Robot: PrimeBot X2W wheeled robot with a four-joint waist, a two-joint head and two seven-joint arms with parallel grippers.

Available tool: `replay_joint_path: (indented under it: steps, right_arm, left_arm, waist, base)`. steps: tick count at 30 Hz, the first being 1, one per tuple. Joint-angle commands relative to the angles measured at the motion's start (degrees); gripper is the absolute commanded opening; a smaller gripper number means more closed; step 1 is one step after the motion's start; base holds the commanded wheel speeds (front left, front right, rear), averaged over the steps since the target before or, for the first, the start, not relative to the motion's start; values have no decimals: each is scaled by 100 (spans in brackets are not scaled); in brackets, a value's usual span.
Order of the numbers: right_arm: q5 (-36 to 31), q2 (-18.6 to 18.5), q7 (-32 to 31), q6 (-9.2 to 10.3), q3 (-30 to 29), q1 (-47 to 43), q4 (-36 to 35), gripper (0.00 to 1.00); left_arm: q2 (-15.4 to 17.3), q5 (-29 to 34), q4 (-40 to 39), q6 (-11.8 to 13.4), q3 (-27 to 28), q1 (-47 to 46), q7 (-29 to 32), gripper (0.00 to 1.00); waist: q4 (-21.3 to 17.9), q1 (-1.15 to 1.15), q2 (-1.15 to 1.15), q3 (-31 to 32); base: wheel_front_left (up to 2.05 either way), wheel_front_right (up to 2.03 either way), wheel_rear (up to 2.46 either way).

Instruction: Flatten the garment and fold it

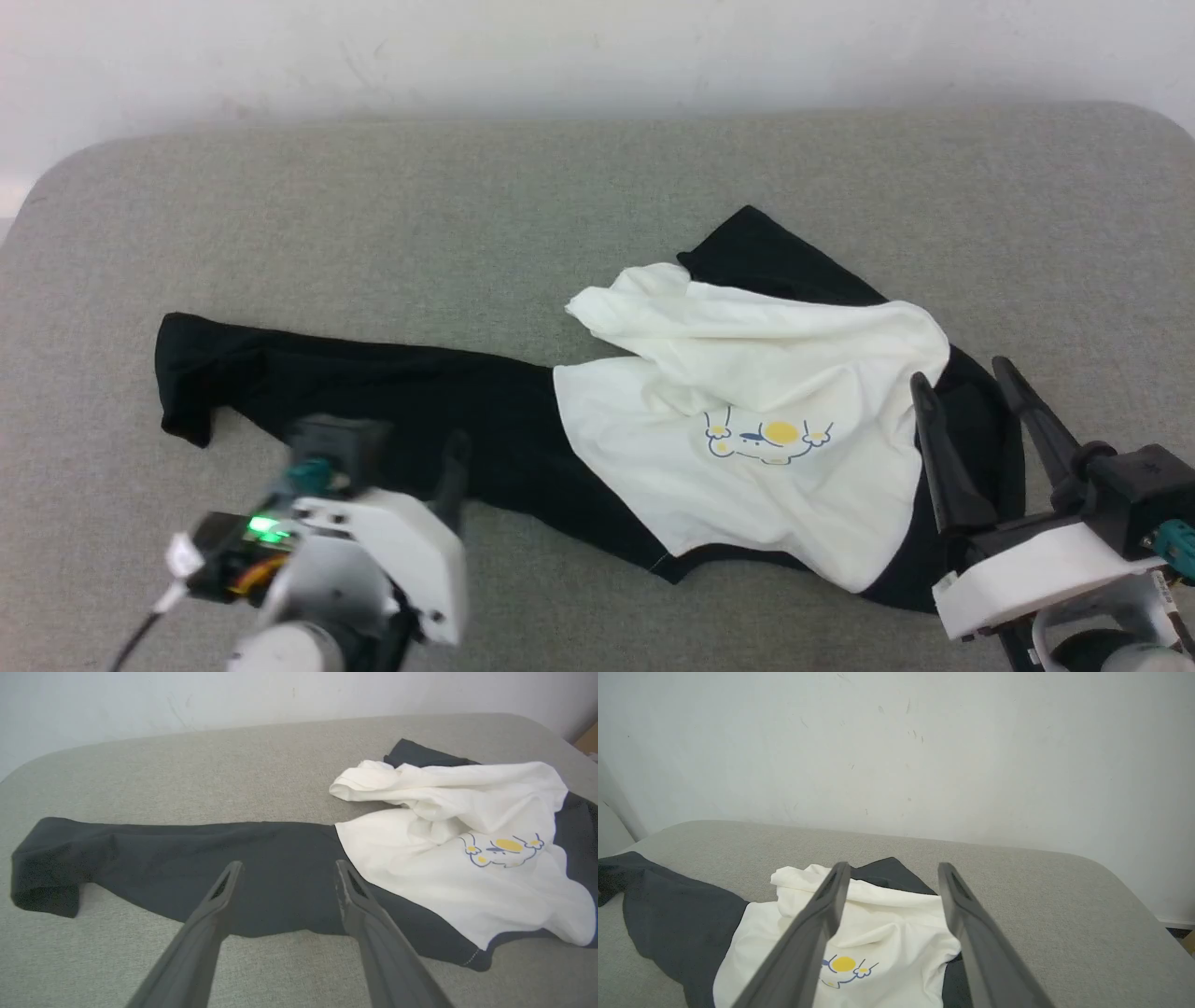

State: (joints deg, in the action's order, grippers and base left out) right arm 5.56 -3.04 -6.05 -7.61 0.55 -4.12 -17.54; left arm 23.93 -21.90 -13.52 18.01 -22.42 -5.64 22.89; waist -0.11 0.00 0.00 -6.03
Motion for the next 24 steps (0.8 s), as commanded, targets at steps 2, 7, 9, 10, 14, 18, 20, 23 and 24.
replay_joint_path:
  steps: [2, 7, 9, 10, 14, 18, 20, 23, 24]
  right_arm:
    - [16, 16, -29, 12, 15, -51, -18, 100]
    - [-6, 16, -42, 12, 4, -59, -32, 100]
    - [-15, 16, -45, 12, -14, -59, -60, 100]
    - [-17, 16, -47, 12, -20, -53, -73, 100]
    - [-59, 16, -45, 12, 1, 1, -116, 100]
    - [-121, 16, -42, 12, 1, 47, -152, 100]
    - [-140, 16, -31, 12, 3, 66, -171, 100]
    - [-170, 16, -14, 12, 7, 83, -191, 100]
    - [-182, 16, -9, 12, 2, 86, -198, 100]
  left_arm:
    - [-87, -6, -29, -174, -323, -40, 344, 100]
    - [-298, -143, 118, -519, -888, -338, 996, 100]
    - [-398, -166, 255, -645, -1077, -515, 1205, 100]
    - [-451, -173, 352, -703, -1161, -608, 1294, 100]
    - [-645, -189, 794, -919, -1425, -976, 1552, 100]
    - [-785, -161, 1301, -1042, -1600, -1262, 1732, 100]
    - [-816, -161, 1569, -1078, -1654, -1363, 1846, 100]
    - [-826, -177, 1951, -1109, -1728, -1444, 2058, 100]
    - [-824, -177, 2064, -1132, -1760, -1468, 2117, 100]
  waist:
    - [-21, 0, 0, 3]
    - [-67, 0, 0, -54]
    - [-77, 0, 0, -124]
    - [-86, 0, 0, -169]
    - [-146, 0, 0, -374]
    - [-223, 0, 0, -580]
    - [-266, 0, 0, -675]
    - [-336, 0, 0, -799]
    - [-353, 0, 0, -840]
  base:
    - [0, 0, 0]
    - [0, 0, 0]
    - [0, 0, 0]
    - [0, 0, 0]
    - [0, 0, 0]
    - [0, 0, 0]
    - [0, 0, 0]
    - [0, 0, 0]
    - [0, 0, 0]
